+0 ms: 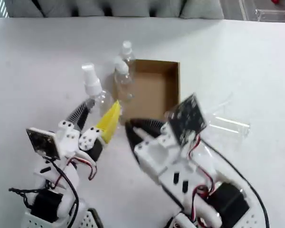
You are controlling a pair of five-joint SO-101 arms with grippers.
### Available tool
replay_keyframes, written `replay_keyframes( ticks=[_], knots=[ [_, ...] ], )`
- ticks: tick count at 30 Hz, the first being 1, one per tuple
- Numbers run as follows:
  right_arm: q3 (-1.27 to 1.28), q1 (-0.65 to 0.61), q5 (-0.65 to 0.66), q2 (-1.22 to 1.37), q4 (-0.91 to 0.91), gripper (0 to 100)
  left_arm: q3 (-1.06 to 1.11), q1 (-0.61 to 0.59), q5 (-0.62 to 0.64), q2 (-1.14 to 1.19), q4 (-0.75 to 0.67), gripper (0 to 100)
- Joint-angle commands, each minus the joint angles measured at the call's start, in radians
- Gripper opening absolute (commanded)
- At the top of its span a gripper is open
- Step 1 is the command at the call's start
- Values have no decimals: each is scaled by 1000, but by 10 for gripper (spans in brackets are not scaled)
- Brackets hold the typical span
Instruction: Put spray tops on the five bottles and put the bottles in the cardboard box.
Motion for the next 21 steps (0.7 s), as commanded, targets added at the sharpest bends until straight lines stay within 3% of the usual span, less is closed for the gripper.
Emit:
replay_keyframes(
  ticks=[1,6,12,21],
  knots=[
    [180,-91,12,-143,-77,15,-66,-10,15,-8,-28,20],
    [387,-162,12,-265,-217,15,-130,-10,15,21,17,20],
    [529,-174,14,-344,-332,15,-290,-4,17,234,74,20],
    [651,-171,14,-372,-509,15,-450,64,15,228,316,20]
  ],
)
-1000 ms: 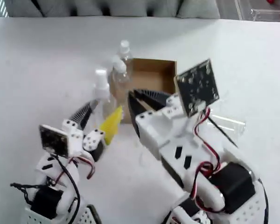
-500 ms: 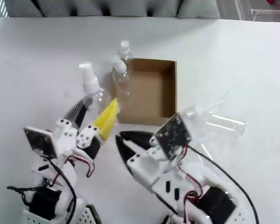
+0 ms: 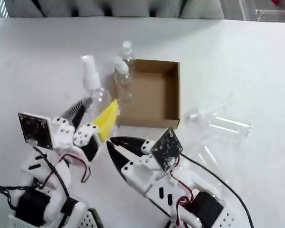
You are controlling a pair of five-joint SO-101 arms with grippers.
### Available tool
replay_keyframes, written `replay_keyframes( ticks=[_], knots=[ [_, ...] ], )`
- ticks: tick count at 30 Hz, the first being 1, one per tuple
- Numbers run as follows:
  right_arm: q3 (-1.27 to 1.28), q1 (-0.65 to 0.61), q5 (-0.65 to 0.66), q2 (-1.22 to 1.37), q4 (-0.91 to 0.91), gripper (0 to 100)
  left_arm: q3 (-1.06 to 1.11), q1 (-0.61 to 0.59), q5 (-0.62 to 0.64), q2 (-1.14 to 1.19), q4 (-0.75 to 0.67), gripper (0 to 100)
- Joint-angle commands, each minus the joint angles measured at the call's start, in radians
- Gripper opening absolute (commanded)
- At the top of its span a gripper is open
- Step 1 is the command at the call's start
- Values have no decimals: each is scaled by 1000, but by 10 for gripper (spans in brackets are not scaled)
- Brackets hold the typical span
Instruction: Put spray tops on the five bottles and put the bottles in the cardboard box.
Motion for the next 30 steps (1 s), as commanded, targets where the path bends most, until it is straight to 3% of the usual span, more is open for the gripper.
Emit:
replay_keyframes(
  ticks=[1,8,15,24,30],
  knots=[
    [25,-4,14,2,-96,15,-92,59,12,-39,81,20],
    [91,21,117,5,-140,15,-92,87,5,-148,141,20],
    [127,74,117,-5,-157,15,-40,76,3,-173,130,20],
    [124,97,118,-5,-79,15,106,33,3,-173,-31,20],
    [173,286,124,-73,54,15,270,-85,3,-171,-264,20]
  ],
)
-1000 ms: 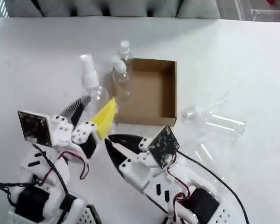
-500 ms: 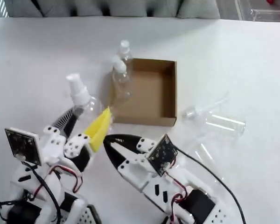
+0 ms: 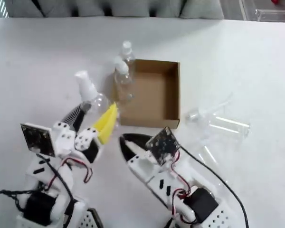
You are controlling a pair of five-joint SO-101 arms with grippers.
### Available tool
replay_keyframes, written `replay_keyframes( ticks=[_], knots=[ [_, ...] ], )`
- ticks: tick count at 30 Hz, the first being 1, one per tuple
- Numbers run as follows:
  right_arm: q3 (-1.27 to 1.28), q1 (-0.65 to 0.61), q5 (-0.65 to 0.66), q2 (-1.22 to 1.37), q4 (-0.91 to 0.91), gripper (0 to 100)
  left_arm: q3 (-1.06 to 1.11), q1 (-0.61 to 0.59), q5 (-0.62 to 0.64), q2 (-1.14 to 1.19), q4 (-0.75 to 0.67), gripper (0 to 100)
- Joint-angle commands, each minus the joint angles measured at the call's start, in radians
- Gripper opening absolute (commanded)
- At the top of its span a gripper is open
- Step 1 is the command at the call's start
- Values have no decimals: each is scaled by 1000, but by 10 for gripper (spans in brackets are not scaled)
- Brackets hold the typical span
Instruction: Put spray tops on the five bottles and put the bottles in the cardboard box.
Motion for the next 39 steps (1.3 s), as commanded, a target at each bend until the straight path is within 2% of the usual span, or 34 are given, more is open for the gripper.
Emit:
replay_keyframes(
  ticks=[1,5,9,16,23,31,39],
  knots=[
    [51,157,15,-58,48,15,84,-54,5,-8,-196,20],
    [146,251,15,-107,48,15,126,-56,-6,-8,-269,20],
    [206,300,8,-170,48,15,146,-54,-72,21,-328,20],
    [311,337,8,-174,-31,15,84,-62,-89,361,-505,20],
    [313,545,15,-171,-8,15,68,-54,-87,578,-692,20],
    [313,550,15,-171,-1,15,161,-44,-95,674,-916,20],
    [313,507,15,-171,18,15,160,-27,-87,792,-1046,20]
  ],
)
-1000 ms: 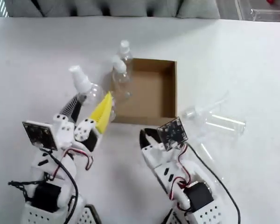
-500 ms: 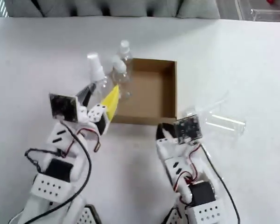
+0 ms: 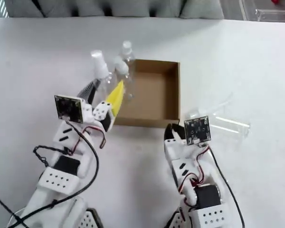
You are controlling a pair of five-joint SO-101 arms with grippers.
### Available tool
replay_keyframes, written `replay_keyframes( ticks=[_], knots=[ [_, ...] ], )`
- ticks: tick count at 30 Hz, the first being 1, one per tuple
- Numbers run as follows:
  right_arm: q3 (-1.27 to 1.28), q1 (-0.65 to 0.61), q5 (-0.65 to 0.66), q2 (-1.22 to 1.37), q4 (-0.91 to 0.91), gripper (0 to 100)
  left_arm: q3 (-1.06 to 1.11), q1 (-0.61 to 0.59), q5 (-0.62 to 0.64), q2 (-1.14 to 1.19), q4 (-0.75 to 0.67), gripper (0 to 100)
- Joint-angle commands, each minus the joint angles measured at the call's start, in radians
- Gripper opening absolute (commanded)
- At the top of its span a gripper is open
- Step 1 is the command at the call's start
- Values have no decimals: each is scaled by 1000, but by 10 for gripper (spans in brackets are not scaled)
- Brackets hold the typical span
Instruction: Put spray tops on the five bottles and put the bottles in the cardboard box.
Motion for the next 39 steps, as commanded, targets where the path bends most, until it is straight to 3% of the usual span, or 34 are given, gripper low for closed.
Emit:
replay_keyframes(
  ticks=[1,15,39],
  knots=[
    [9,-21,12,-5,16,15,-11,31,-2,70,-112,20],
    [9,-22,12,-5,13,15,-31,36,-2,418,-463,20],
    [9,-51,14,1,19,15,-103,36,-9,875,-821,20]
  ],
)
